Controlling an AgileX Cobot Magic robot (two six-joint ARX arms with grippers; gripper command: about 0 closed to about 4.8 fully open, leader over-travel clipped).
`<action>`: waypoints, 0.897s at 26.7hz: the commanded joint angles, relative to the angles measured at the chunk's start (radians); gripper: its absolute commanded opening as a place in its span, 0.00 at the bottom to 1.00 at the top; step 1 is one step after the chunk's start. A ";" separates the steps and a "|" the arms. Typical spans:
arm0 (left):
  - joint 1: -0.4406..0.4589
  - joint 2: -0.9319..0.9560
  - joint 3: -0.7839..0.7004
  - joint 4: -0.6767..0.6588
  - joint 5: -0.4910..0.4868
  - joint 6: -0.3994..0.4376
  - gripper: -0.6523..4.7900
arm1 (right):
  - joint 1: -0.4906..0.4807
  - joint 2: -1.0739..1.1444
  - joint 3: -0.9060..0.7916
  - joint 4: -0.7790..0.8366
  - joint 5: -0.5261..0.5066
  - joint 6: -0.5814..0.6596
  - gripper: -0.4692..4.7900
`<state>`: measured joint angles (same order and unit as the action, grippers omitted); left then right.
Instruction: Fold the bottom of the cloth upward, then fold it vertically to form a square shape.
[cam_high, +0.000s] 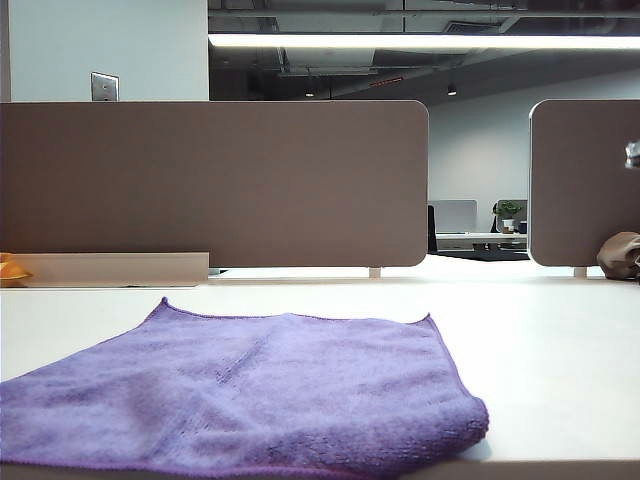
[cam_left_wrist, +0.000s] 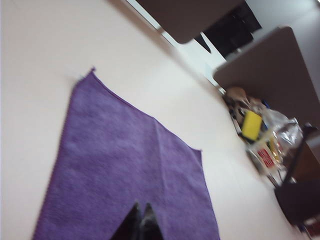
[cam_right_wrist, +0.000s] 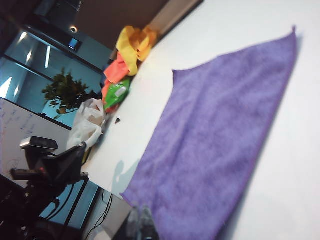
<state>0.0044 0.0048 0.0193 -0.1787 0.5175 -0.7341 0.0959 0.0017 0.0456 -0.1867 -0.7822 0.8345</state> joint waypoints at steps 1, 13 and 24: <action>0.000 0.003 0.006 -0.021 0.101 -0.050 0.11 | 0.000 0.000 0.002 -0.117 -0.006 0.003 0.09; 0.003 0.029 0.327 -0.017 -0.041 0.130 0.11 | -0.001 0.001 0.205 0.043 0.072 -0.150 0.14; 0.002 0.159 0.933 -0.139 -0.524 0.663 0.11 | -0.001 0.246 0.846 -0.151 0.398 -0.575 0.22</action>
<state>0.0071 0.1219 0.9058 -0.2550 -0.0044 -0.1574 0.0963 0.2062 0.8387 -0.2687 -0.3832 0.3443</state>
